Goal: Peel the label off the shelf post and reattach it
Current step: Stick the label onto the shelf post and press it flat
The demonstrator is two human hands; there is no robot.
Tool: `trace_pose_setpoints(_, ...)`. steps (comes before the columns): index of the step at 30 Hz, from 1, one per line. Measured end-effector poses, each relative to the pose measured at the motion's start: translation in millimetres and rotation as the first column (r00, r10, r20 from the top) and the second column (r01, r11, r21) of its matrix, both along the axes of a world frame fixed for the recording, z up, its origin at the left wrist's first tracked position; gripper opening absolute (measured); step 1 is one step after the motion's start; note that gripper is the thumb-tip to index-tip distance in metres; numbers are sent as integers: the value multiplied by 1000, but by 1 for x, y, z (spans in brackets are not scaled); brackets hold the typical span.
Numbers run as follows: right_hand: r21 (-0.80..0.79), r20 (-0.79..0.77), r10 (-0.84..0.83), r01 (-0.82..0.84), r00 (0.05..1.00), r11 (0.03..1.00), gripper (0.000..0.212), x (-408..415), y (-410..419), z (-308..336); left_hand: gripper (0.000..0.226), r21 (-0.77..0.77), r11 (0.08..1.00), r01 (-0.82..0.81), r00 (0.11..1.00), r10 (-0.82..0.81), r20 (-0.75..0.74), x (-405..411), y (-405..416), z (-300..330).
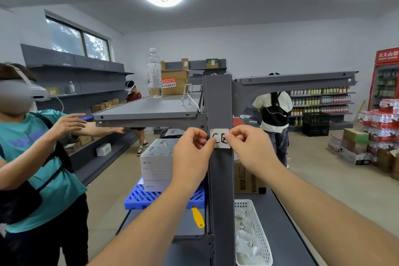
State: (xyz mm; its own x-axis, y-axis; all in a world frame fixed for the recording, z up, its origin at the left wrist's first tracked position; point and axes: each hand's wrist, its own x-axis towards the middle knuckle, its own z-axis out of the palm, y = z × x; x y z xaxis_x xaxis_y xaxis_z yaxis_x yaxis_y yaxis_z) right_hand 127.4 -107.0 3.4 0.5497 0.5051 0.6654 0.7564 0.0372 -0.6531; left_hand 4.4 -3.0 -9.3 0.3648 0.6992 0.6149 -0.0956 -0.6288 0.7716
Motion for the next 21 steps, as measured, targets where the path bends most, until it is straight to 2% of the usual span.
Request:
trace_pose_setpoints(10, 30, 29, -72, 71, 997, 997, 19, -2, 3, -1, 17, 25, 999, -21, 999, 22, -29, 4, 3, -1)
trace_pose_setpoints(13, 19, 58, -121, 120, 991, 993, 20, -5, 3, -1, 15, 163, 984, -71, 994, 83, -71, 5, 3, -3)
trace_pose_setpoints(18, 11, 97, -210, 210, 973, 978, 20, -6, 1, -1, 4, 398, 909, -124, 978, 180, -105, 4, 1, -5)
trace_pose_setpoints(21, -3, 100, -221, 222, 970, 975, 24, -2, -1, -2, 15, 541, 827, -150, 969, 232, -85, 5, 3, -12)
